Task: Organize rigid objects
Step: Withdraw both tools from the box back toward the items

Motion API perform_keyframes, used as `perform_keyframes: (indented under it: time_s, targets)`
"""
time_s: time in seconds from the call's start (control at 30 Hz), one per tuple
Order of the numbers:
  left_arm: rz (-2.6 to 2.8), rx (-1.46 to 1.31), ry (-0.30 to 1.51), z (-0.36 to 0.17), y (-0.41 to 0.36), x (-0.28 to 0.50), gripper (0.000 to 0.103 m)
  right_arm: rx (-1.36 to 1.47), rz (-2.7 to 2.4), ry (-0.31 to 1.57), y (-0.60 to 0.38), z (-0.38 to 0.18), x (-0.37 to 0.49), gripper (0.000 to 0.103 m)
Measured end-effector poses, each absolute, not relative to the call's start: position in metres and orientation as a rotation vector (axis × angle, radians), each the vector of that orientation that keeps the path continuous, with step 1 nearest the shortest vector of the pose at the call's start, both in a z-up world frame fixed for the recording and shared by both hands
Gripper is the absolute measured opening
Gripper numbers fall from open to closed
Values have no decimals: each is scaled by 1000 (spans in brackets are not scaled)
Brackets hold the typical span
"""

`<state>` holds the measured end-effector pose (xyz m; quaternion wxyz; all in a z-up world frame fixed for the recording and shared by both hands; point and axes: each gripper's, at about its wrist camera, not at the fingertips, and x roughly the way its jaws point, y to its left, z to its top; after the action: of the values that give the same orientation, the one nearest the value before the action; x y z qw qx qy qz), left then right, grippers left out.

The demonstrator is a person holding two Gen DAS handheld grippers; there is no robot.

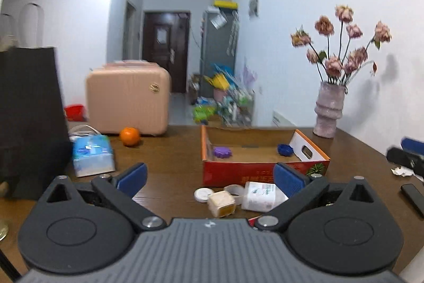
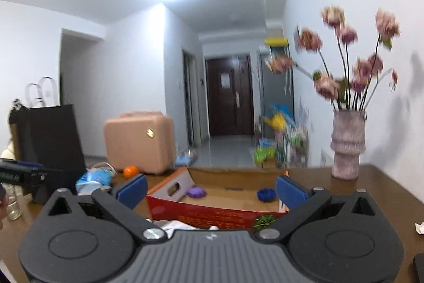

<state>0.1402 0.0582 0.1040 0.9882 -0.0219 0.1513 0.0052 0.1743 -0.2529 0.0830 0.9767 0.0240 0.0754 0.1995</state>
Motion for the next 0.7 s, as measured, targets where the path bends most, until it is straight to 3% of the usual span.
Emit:
perform_keyframes:
  time_s: [0.17,0.4,0.6,0.7]
  targets:
    - [108,-12,182,68,60,75,103,207,425,156,-258,49,117,103]
    - [141,41,234,23,34,74,103,195,327,247,-251,5,72,103]
    - [79,17,296,0,26,79,103,108,259,288,-239,-6,76,103]
    - [56,7,356,-9,26,87,103,120,276,397,-239,-18,89,103]
